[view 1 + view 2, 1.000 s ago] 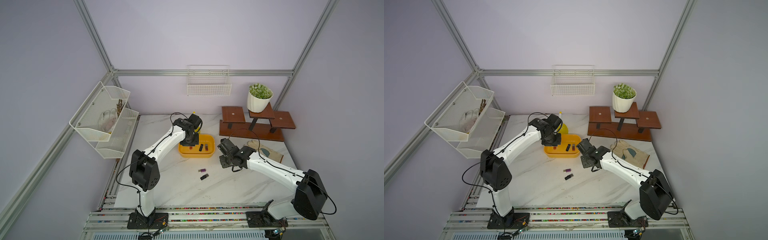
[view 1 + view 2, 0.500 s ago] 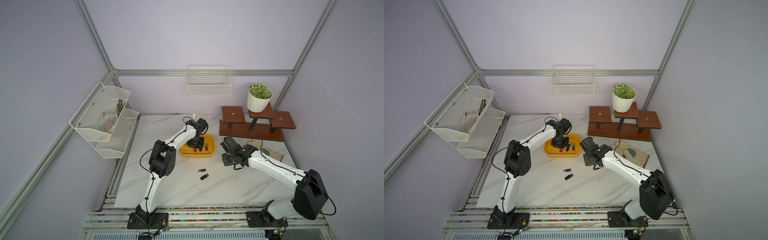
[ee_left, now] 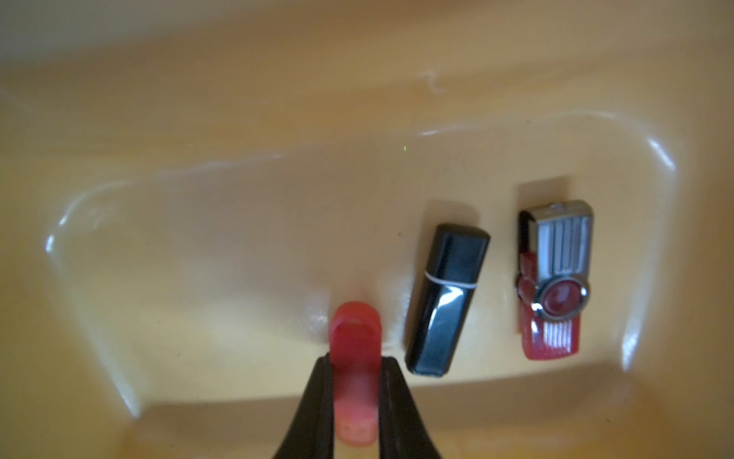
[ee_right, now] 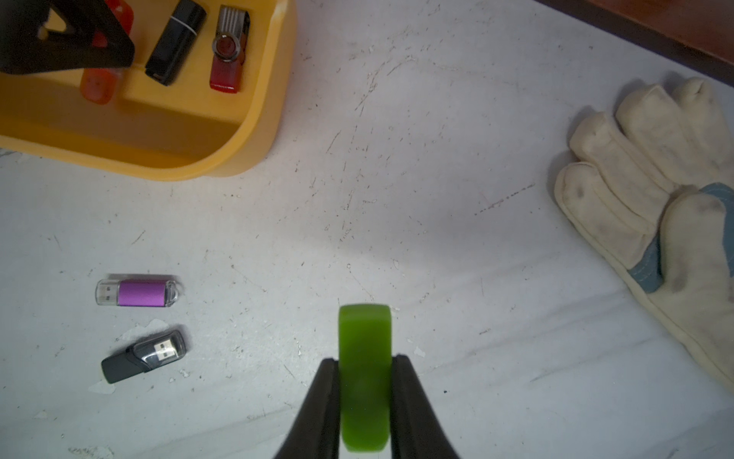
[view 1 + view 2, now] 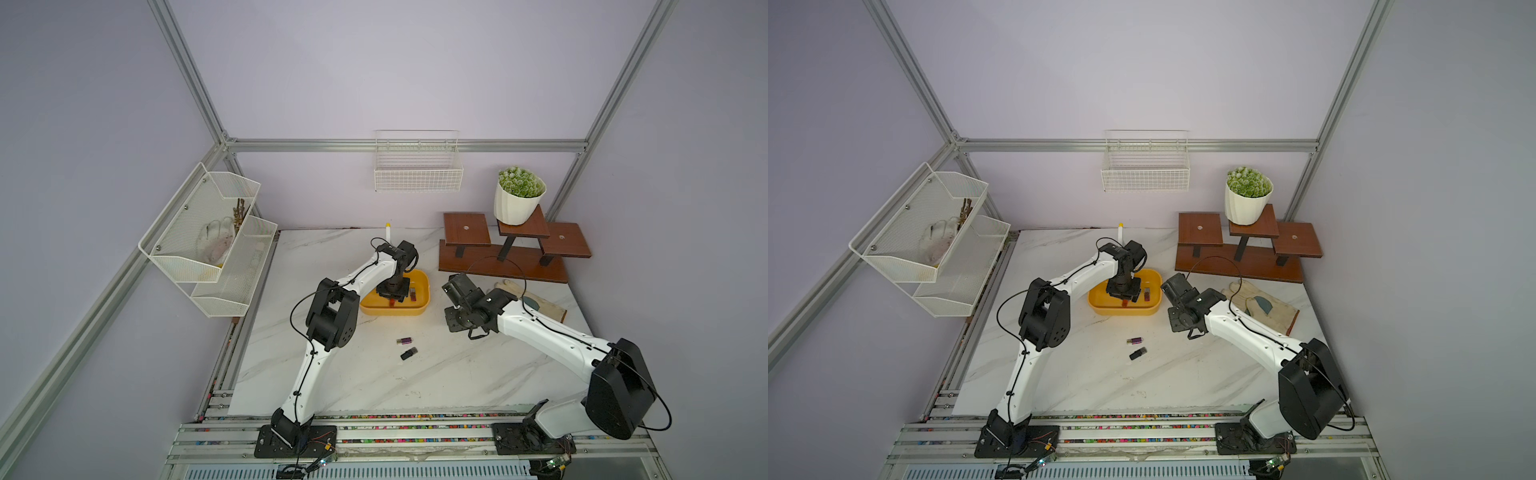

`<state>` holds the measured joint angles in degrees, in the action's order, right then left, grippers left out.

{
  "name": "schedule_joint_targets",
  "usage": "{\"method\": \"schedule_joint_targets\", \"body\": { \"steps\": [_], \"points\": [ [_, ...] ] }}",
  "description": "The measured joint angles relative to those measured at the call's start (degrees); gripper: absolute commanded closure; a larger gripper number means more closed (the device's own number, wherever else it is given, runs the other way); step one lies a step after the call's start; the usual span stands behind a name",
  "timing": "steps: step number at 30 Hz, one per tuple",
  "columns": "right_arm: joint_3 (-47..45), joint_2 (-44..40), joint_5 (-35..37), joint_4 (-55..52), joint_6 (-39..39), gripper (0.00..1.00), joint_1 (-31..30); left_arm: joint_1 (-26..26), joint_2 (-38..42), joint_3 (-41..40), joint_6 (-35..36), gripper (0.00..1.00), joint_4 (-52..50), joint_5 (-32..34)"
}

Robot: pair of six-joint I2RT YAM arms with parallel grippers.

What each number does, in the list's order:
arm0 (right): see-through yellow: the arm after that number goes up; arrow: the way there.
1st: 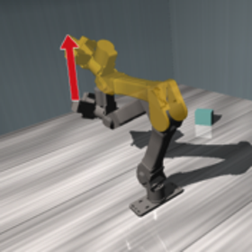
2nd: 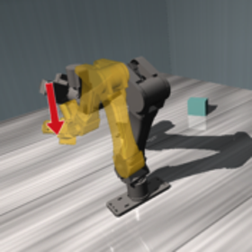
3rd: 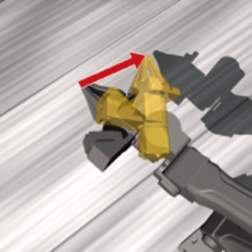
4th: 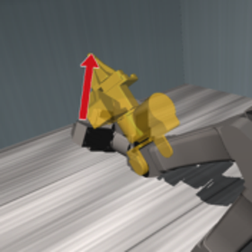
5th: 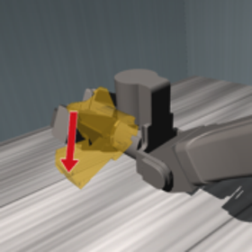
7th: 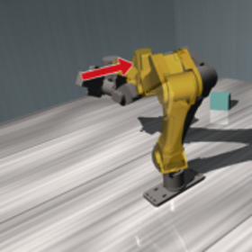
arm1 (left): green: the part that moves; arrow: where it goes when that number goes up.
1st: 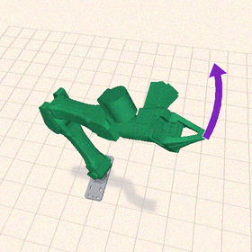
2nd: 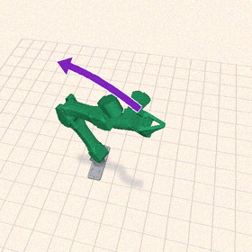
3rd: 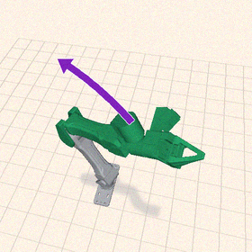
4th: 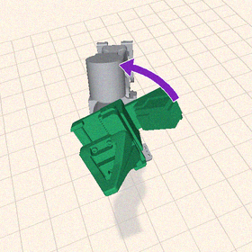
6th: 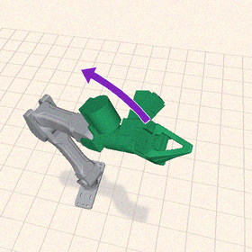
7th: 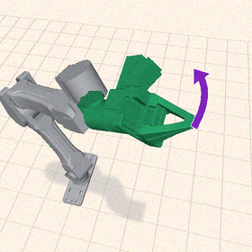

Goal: Put the usb flash drive into the storage box
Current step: Place the USB flash in the storage box.

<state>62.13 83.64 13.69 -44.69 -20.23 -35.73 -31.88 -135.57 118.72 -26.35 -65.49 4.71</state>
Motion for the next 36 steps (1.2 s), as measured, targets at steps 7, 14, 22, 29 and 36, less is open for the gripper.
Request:
{"method": "schedule_joint_targets", "body": {
  "steps": [7, 14, 22, 29, 36],
  "points": [
    [-0.33, 0.00, -0.22, 0.00, 0.00, 1.00, 0.07, 0.00, -0.52, 0.48, 0.00, 0.69, 0.02, 0.20],
    [-0.33, 0.00, -0.28, 0.02, 0.00, 1.00, 0.07, 0.00, -0.52, 1.18, 0.24, 0.67, 0.15, 0.24],
    [1.84, 0.50, -0.70, -0.39, 0.04, 1.00, 0.09, 1.03, 0.39, 4.61, 0.55, 0.54, -1.97, -1.07],
    [12.55, 8.20, -4.59, 0.09, 1.62, 1.00, 0.11, 6.23, 12.81, 4.85, 1.66, 0.47, -4.00, -0.94],
    [27.34, 21.75, -10.36, 0.63, 2.99, 1.00, -0.07, 9.92, 30.64, -6.32, 1.51, 0.45, -3.89, 1.90]
  ]
}}
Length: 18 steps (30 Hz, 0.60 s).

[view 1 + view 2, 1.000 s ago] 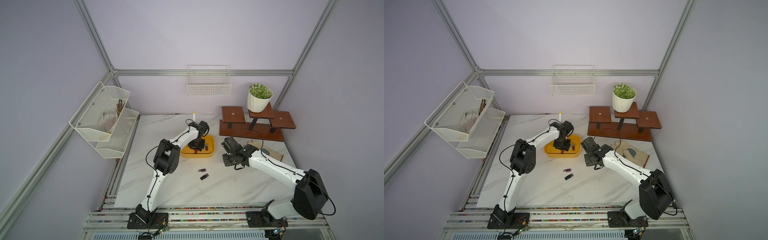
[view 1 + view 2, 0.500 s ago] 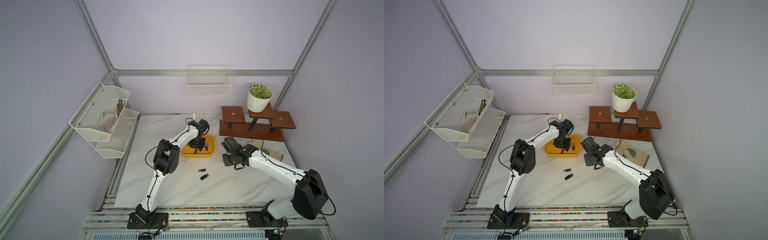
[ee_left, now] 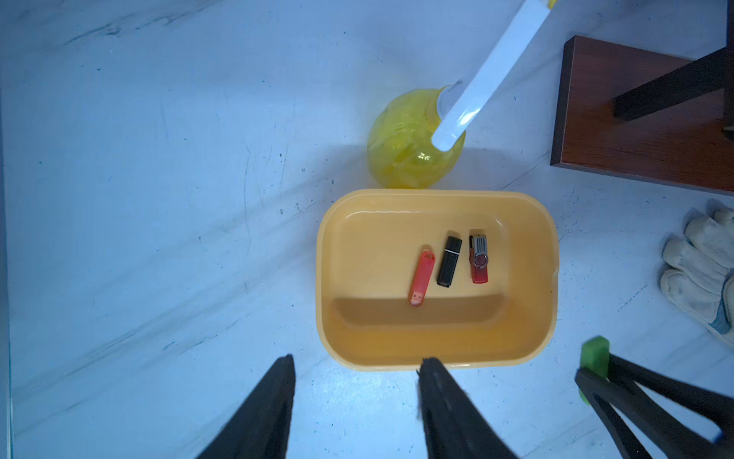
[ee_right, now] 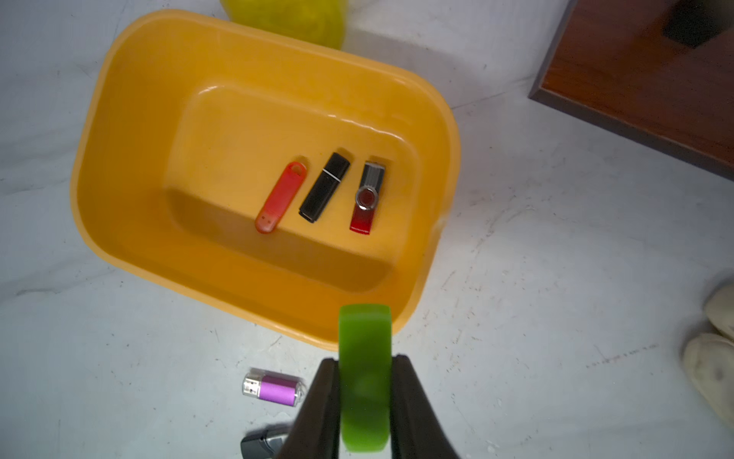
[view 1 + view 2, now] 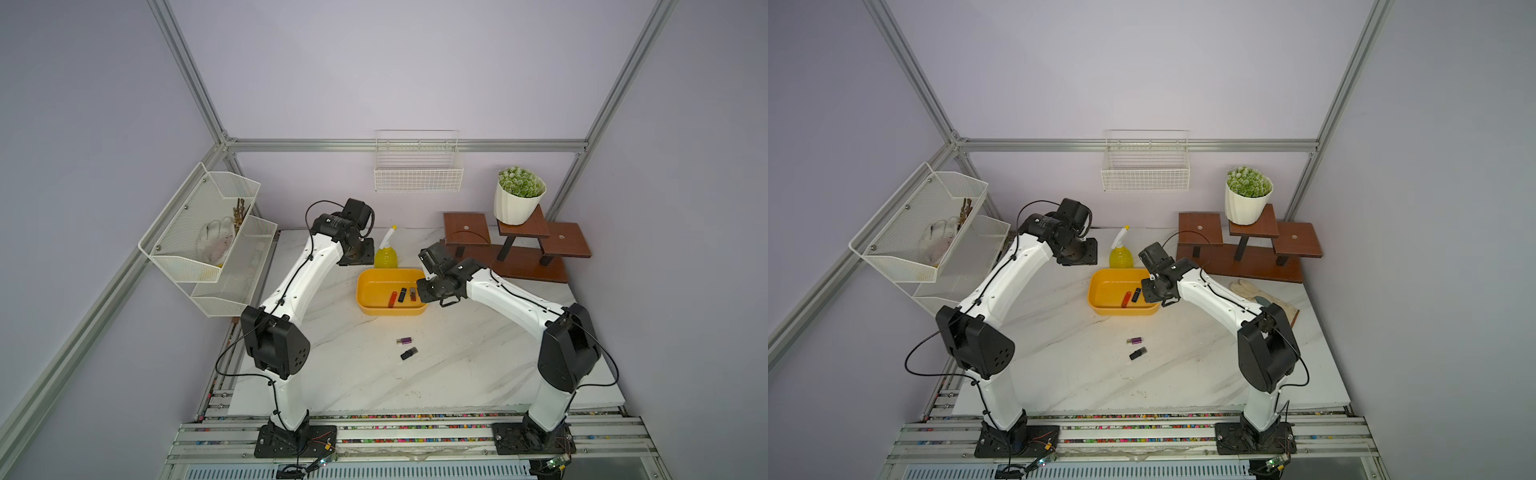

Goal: Put the usb flash drive into the storage box
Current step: Place the USB flash in the storage box.

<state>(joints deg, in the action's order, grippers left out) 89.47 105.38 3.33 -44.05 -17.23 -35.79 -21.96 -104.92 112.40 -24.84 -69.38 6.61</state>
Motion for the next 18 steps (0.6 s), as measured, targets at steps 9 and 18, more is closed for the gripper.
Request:
{"method": "schedule_joint_targets", "body": {
  "steps": [9, 18],
  "points": [
    [14.51, 13.64, -3.37, -0.46, 1.42, 1.00, -2.25, 0.09, 5.31, -18.64, -1.88, 0.44, 1.36, 0.26],
    [21.42, 22.08, -4.55, -0.33, 1.44, 1.00, -4.81, 0.22, 9.38, -25.70, -3.15, 0.42, 3.63, 0.22]
  ]
}}
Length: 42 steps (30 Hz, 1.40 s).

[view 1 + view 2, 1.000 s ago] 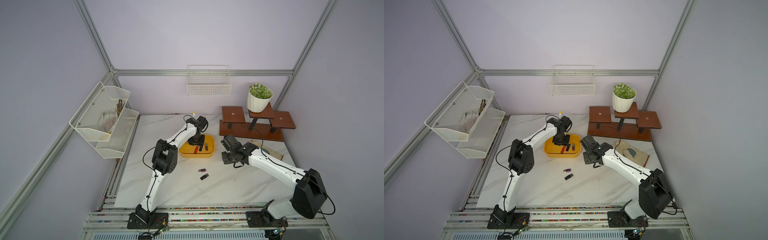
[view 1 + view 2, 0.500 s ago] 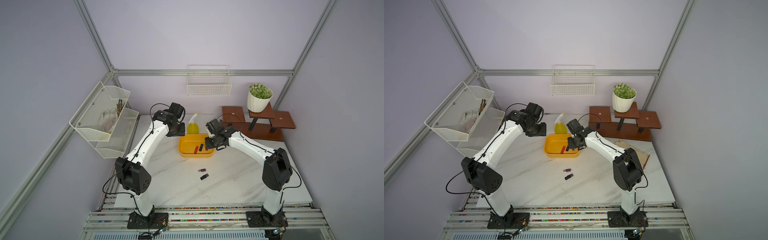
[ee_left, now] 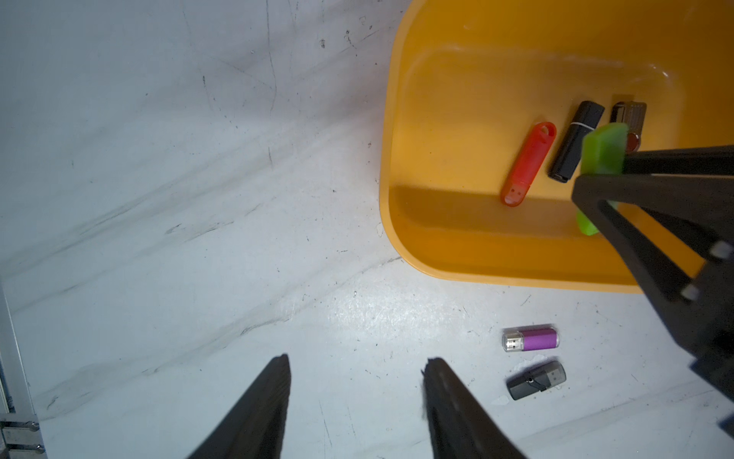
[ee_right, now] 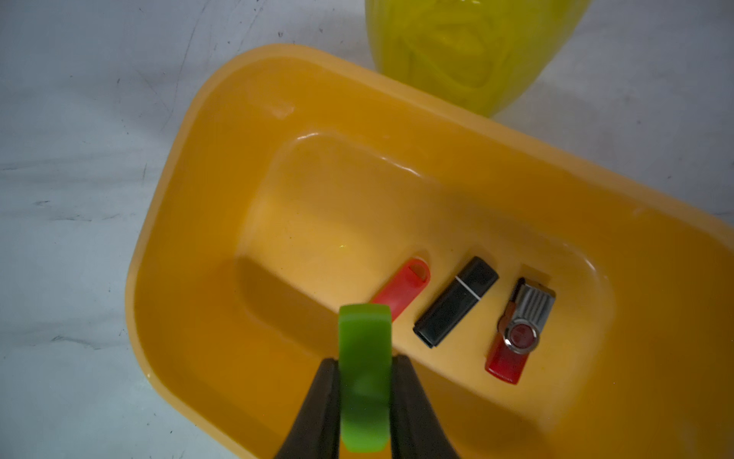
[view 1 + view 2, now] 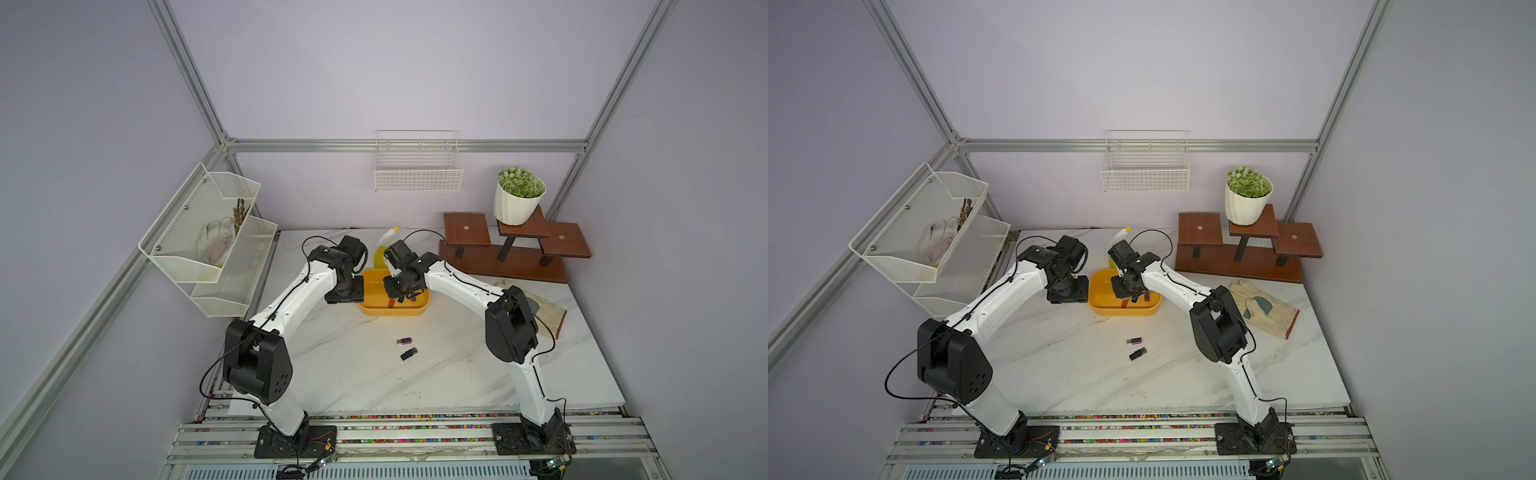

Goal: Put the usb flash drive into the storage box
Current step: Place the USB flash in the storage box.

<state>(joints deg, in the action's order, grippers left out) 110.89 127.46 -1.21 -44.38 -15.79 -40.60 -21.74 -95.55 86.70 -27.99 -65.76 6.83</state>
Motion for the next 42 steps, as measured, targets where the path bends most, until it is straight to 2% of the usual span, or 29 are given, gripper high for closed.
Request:
{"method": "schedule_joint_targets", "body": {
  "steps": [6, 27, 30, 34, 38, 42],
  "points": [
    [1.55, 3.72, 0.15, 0.28, -0.33, 1.00, -1.03, 0.02, 0.33, -1.70, -0.09, 0.41, 0.98, 0.00],
    [2.49, 7.45, 3.13, 3.98, -0.66, 1.00, -1.86, 0.35, 0.33, -2.51, -0.09, 0.41, 2.10, -0.02],
    [2.49, 7.58, 3.30, 4.13, -0.63, 0.89, -1.86, 0.35, 0.37, -3.39, -0.09, 0.41, 2.32, -0.02],
    [2.62, 7.61, 3.52, 4.09, -0.61, 0.82, -1.90, 0.35, 0.37, -4.00, -0.09, 0.41, 2.34, -0.07],
    [3.02, 7.93, 3.89, 4.11, -0.39, 0.70, -1.90, 0.35, 0.37, -4.00, -0.09, 0.41, 2.36, -0.07],
    [3.06, 8.24, 4.20, 4.07, -0.15, 0.66, -1.90, 0.35, 0.37, -4.00, -0.09, 0.41, 2.36, -0.07]
  ]
}}
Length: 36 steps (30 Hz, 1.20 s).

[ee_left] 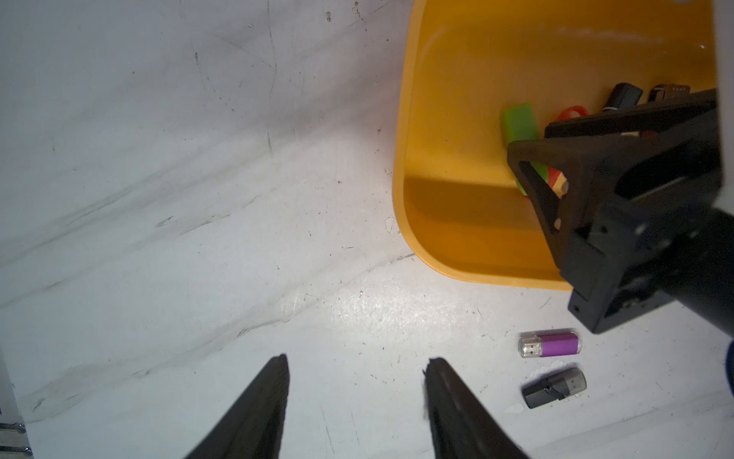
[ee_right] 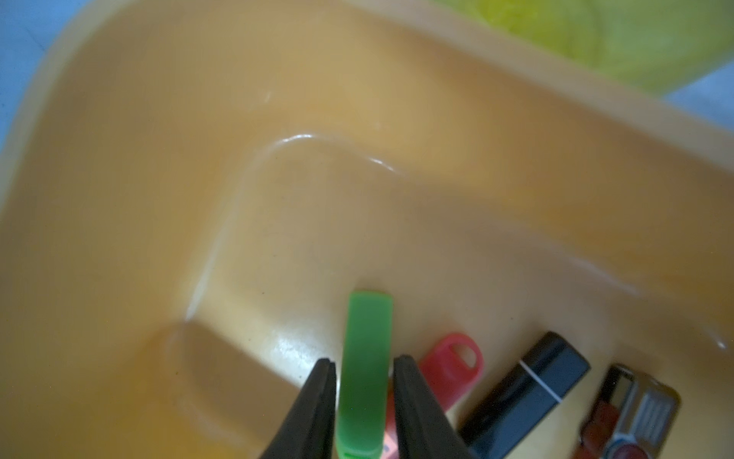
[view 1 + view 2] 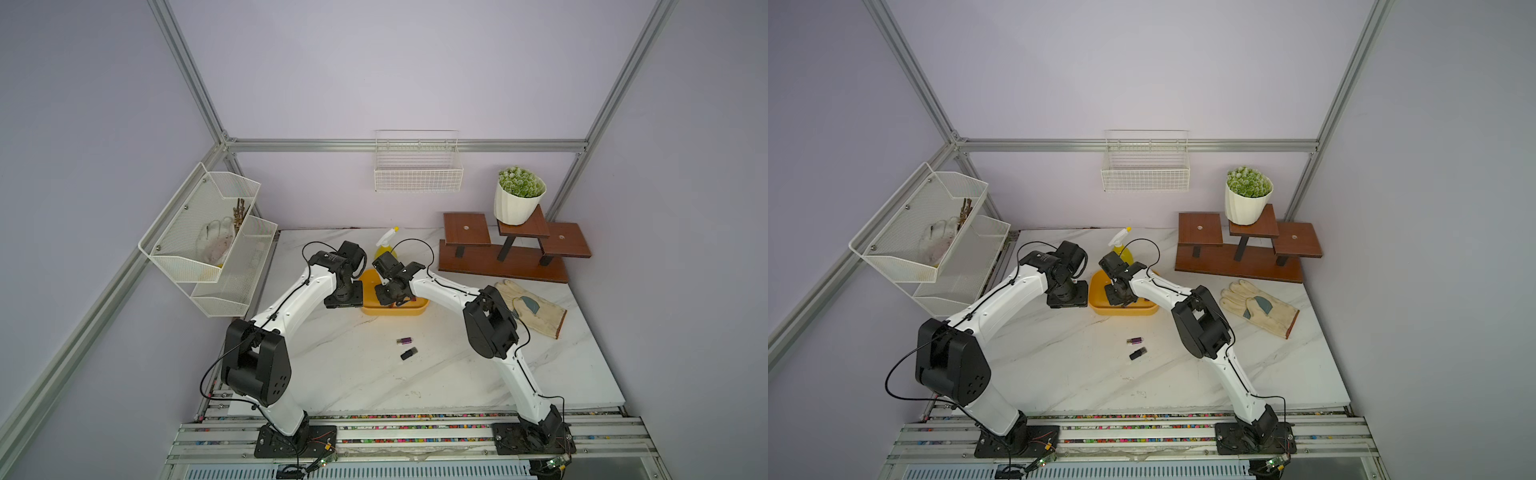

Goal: Put the usb flash drive into the storage box
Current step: Place the USB flash in the storage box, then adjust the USB flash at the center of the board.

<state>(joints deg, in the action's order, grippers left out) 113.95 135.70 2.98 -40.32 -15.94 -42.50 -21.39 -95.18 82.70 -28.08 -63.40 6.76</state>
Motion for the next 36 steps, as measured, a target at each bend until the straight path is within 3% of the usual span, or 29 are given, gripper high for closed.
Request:
{"method": "schedule_joint_targets", "body": {
  "steps": [14, 26, 29, 36],
  "points": [
    [-0.50, -0.72, 0.61, 0.04, 0.02, 0.66, 0.00, 0.00, 0.00, 0.00, 0.02, 0.40, 0.15, -0.09],
    [-2.84, -13.05, 1.66, 0.52, 0.15, 0.64, 0.00, 0.00, 0.00, 0.00, 0.00, 0.39, 0.20, -0.13],
    [-8.09, -17.86, 1.75, 1.25, 0.15, 0.64, -0.02, 0.00, 0.02, -0.13, 0.00, 0.39, 0.35, -0.26],
    [-29.64, -34.91, 3.72, 1.33, -1.90, 0.64, -1.62, -0.33, 1.25, -3.17, 0.13, 0.37, 1.95, -2.01]
  ]
}}
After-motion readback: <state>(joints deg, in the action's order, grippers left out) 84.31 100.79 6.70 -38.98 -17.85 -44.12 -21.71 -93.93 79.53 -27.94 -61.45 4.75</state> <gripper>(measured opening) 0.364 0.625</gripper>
